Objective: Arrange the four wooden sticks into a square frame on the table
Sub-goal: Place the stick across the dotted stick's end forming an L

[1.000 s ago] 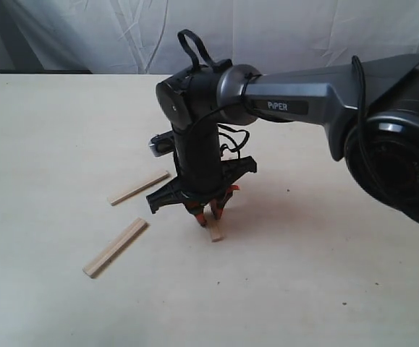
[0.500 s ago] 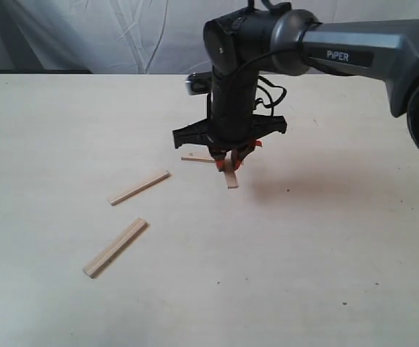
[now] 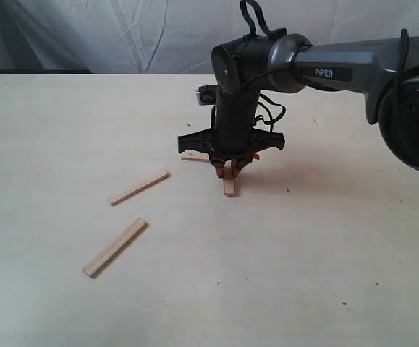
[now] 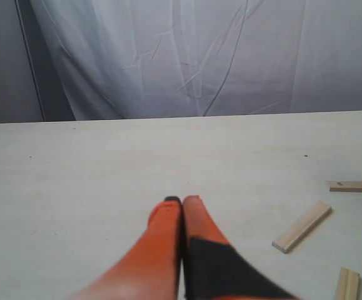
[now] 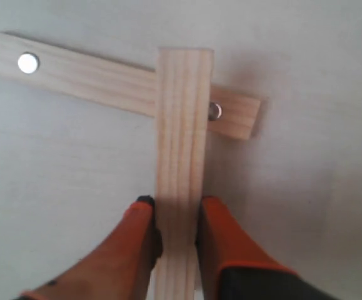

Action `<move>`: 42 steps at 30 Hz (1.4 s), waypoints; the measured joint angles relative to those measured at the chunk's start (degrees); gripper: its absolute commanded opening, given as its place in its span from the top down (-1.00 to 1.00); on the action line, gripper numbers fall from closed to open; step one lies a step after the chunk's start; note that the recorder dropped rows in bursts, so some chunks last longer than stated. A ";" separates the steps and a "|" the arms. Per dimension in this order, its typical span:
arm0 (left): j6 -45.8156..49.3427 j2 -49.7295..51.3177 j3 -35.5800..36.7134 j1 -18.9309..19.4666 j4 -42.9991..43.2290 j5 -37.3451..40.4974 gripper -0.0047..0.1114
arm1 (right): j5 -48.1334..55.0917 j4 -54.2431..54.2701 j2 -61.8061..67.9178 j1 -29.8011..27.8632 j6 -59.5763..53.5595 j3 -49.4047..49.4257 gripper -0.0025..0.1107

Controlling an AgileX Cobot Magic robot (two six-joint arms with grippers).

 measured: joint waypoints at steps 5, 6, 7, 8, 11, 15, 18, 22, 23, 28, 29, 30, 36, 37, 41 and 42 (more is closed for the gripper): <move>0.00 0.00 0.00 0.00 0.00 0.00 0.92 | -0.11 -0.91 0.89 -0.05 1.18 0.00 0.95; 0.00 0.00 0.00 0.00 0.00 0.00 0.92 | -0.11 -1.01 0.93 -0.05 1.48 0.00 0.95; 0.00 0.00 0.00 0.00 0.00 0.00 0.92 | -0.11 -1.16 0.93 -0.05 1.60 0.00 0.95; 0.00 0.00 0.00 0.00 0.00 0.00 0.92 | -0.11 -1.27 0.93 -0.05 1.71 0.00 0.95; 0.00 0.00 0.00 0.00 0.00 0.00 0.92 | -0.11 -1.39 0.93 -0.05 2.02 0.00 0.95; 0.00 0.00 0.00 0.00 0.00 0.00 0.92 | -0.11 -1.51 0.93 -0.05 2.36 0.00 0.95; 0.00 0.00 0.00 0.00 0.00 0.00 0.92 | -0.11 -1.51 0.93 -0.05 2.48 0.00 0.95; 0.00 0.00 0.00 0.00 0.00 0.00 0.92 | -0.16 -1.51 0.93 -0.05 2.71 0.00 0.95; 0.00 0.00 0.00 0.00 0.00 0.00 0.92 | -0.16 -1.62 0.93 -0.05 2.71 0.00 0.95; 0.00 0.00 0.00 0.00 0.00 0.00 0.92 | -0.16 -1.62 0.93 -0.05 2.71 0.00 0.95; 0.00 0.00 0.00 0.00 0.00 0.00 0.92 | -0.16 -1.62 0.93 -0.05 2.71 0.00 0.95; 0.00 0.00 0.00 0.00 0.00 0.00 0.92 | -0.16 -1.62 0.93 -0.05 2.71 0.00 0.95; 0.00 0.00 0.00 0.00 0.00 0.00 0.92 | -0.16 -1.62 0.93 -0.05 2.97 0.00 0.95; 0.00 0.00 0.00 0.00 0.00 0.00 0.92 | -0.16 -1.62 0.93 -0.05 2.97 0.00 0.95; 0.00 0.00 0.00 0.00 0.00 0.00 0.92 | -0.16 -1.62 0.93 -0.05 2.97 0.00 0.95; 0.00 0.00 0.00 0.00 0.00 0.00 0.92 | -0.16 -1.62 0.93 -0.05 2.97 0.00 0.95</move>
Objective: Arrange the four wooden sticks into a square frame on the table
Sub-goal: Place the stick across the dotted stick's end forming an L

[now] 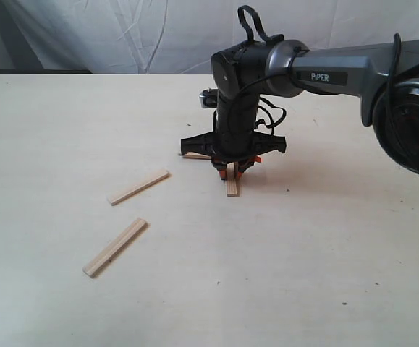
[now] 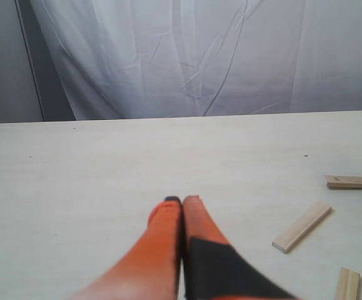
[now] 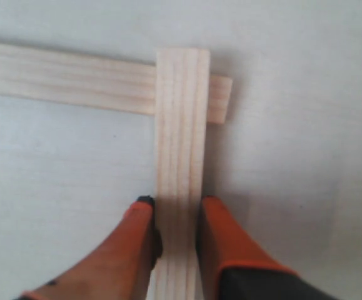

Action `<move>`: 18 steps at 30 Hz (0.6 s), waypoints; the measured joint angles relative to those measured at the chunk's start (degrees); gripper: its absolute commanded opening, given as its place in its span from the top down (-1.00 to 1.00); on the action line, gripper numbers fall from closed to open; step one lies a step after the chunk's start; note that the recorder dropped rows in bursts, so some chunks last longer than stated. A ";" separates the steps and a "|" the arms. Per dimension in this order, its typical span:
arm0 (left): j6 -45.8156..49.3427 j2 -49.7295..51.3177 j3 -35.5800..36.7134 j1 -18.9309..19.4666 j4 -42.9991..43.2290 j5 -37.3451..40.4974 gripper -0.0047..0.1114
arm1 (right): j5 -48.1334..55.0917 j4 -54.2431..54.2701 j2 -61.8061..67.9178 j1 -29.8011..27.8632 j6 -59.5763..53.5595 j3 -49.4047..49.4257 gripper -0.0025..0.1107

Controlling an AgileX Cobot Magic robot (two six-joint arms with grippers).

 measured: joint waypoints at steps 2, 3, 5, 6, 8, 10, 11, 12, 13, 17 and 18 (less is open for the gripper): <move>0.00 0.00 0.00 0.00 0.00 0.00 0.92 | 0.00 0.00 0.00 0.00 0.00 0.00 0.95; 0.00 0.00 0.00 0.00 0.00 0.00 0.92 | 0.00 0.00 0.00 0.00 0.00 0.00 0.95; 0.00 0.00 0.00 0.00 0.00 0.00 0.92 | 0.00 0.00 0.00 0.00 0.00 0.00 0.95; 0.00 0.00 0.00 0.00 0.00 0.00 0.92 | 0.00 0.00 0.00 0.00 0.12 0.00 0.95; 0.00 0.00 0.00 0.00 0.00 0.00 0.92 | -0.09 0.00 0.00 0.00 0.46 0.00 0.95; 0.00 0.00 0.00 0.00 0.00 0.00 0.92 | -0.23 0.00 0.00 0.00 1.05 0.00 0.95; 0.00 0.00 0.00 0.00 0.00 0.00 0.92 | -0.23 0.00 0.00 0.00 1.05 0.00 0.95; 0.00 0.00 0.00 0.00 0.00 0.00 0.92 | -0.23 0.00 0.00 0.00 1.27 0.00 0.95; 0.00 0.00 0.00 0.00 0.00 0.00 0.92 | -0.35 0.00 0.00 0.00 1.38 0.00 0.95; 0.00 0.00 0.00 0.00 0.00 0.00 0.92 | -0.35 0.25 0.00 0.00 1.48 0.00 0.95; 0.00 0.00 0.00 0.00 0.00 0.00 0.92 | -0.35 0.25 0.00 0.00 1.48 0.00 0.95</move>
